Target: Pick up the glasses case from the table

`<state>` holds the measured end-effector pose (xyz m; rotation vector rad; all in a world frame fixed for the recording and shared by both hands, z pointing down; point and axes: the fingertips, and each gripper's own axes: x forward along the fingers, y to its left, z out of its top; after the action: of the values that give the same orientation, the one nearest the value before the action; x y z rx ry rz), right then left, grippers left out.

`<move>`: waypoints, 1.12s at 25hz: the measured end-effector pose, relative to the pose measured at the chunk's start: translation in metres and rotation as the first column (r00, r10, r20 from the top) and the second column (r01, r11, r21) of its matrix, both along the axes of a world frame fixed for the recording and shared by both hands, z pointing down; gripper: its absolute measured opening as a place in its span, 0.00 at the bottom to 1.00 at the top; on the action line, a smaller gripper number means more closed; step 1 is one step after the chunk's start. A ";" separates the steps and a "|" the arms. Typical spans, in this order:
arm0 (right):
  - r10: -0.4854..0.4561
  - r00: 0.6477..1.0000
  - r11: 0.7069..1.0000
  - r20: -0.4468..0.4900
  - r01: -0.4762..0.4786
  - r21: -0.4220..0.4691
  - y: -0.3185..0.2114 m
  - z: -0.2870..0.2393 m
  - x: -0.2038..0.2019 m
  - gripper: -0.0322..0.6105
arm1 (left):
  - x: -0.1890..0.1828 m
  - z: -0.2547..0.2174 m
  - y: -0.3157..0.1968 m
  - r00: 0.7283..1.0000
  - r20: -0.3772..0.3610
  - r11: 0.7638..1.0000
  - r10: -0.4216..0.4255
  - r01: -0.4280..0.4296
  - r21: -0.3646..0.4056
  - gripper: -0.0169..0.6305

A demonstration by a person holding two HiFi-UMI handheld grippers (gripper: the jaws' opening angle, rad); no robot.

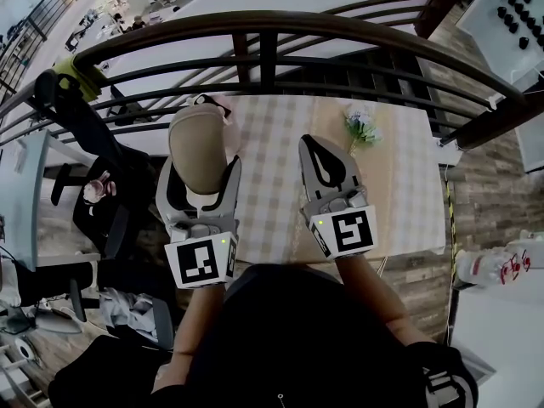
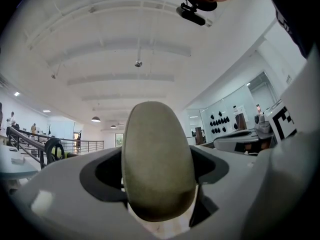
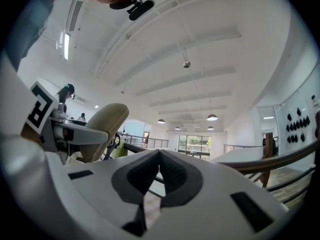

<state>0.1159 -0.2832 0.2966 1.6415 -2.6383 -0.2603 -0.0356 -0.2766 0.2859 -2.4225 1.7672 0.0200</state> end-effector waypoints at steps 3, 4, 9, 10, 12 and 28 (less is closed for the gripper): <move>-0.006 1.000 1.000 0.001 0.006 0.010 0.003 -0.005 -0.002 0.06 | 0.000 -0.005 0.001 1.000 0.002 1.000 0.000 0.000 0.008 0.65; -0.007 1.000 1.000 -0.001 0.007 0.014 0.004 -0.006 -0.003 0.06 | 0.000 -0.005 0.001 1.000 0.002 1.000 -0.001 0.001 0.009 0.65; -0.010 1.000 1.000 -0.008 0.011 0.023 0.007 -0.008 -0.004 0.06 | 0.000 -0.007 0.003 1.000 0.004 1.000 -0.004 0.004 0.012 0.65; -0.011 1.000 1.000 -0.009 0.011 0.022 0.008 -0.008 -0.004 0.06 | 0.000 -0.007 0.003 1.000 0.005 1.000 -0.005 0.005 0.011 0.65; -0.013 1.000 1.000 -0.009 0.013 0.021 0.009 -0.009 -0.005 0.06 | 0.000 -0.007 0.004 1.000 0.007 1.000 -0.006 0.006 0.009 0.65; -0.027 1.000 0.999 -0.011 0.028 0.020 0.011 -0.009 -0.008 0.06 | -0.003 -0.005 0.007 1.000 0.010 1.000 -0.013 0.013 0.006 0.65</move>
<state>0.1077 -0.2726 0.2874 1.6062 -2.6612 -0.2966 -0.0387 -0.2698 0.2804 -2.4032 1.7758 0.0114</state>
